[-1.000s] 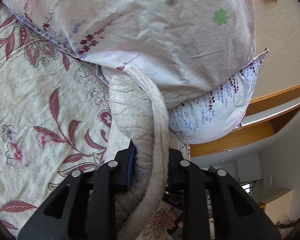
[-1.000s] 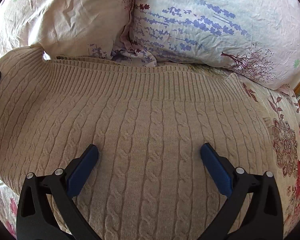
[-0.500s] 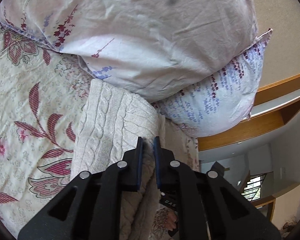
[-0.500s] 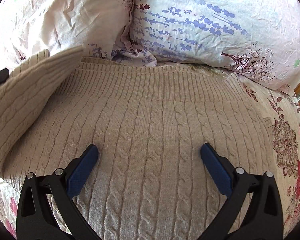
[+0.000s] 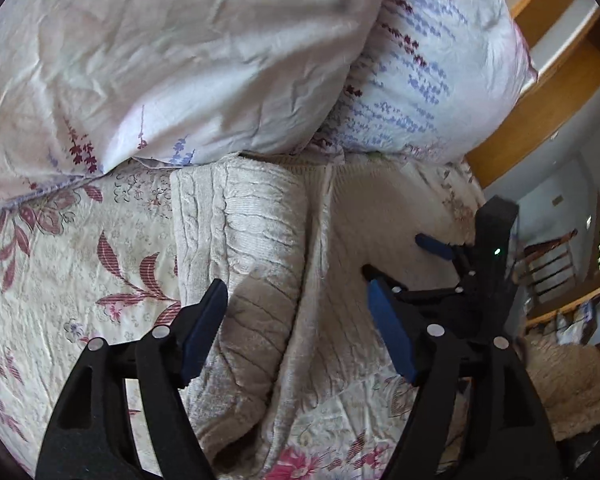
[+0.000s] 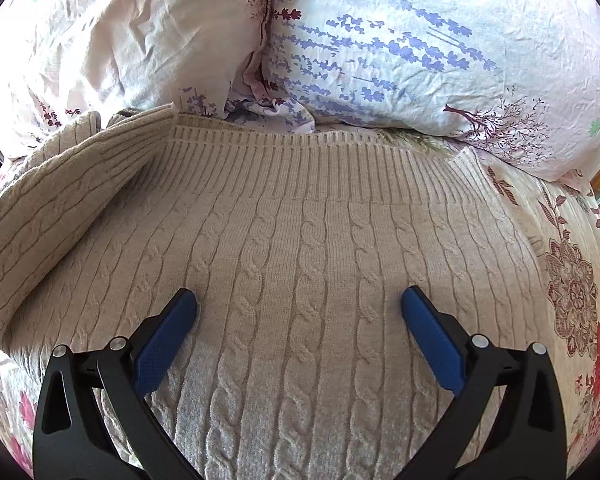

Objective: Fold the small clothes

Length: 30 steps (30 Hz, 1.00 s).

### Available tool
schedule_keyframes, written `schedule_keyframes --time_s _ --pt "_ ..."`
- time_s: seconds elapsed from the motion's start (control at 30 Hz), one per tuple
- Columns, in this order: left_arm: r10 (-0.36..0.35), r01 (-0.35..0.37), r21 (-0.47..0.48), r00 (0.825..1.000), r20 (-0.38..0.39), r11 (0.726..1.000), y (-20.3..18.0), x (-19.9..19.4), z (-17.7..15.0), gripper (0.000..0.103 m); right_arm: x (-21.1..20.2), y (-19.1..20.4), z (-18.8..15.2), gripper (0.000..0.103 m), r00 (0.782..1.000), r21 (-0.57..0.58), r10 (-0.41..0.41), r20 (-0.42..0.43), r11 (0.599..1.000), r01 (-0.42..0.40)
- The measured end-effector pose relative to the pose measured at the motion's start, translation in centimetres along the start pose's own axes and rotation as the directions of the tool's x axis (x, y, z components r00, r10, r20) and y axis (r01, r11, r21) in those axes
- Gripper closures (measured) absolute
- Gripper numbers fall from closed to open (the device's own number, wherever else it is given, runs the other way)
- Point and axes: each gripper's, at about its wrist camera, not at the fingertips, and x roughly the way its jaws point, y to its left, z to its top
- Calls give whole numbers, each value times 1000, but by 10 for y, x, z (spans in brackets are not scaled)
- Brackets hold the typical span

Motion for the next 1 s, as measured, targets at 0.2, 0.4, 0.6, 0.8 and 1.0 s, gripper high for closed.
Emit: schedule_keyframes --time_s 0.2,0.4,0.6,0.8,1.0 --pt "176 -166 100 979 -105 981 -9 26 1 65 0 -1 0 1 1000 -1 4 0 1000 -4" --pt "158 -156 30 983 -94 987 -7 26 16 87 2 -2 4 1 1000 0 5 -2 1000 -5" --pt "-131 134 -237 991 27 962 19 -1 26 88 -2 -2 1 1 1000 2 8 -2 1000 -8" --pt "-381 427 -363 904 194 828 14 -11 40 88 -5 -13 3 1 999 0 51 6 999 -51" --pt "-486 557 -404 830 273 725 3 4 44 88 -23 -44 -4 1 989 67 134 56 988 -138"
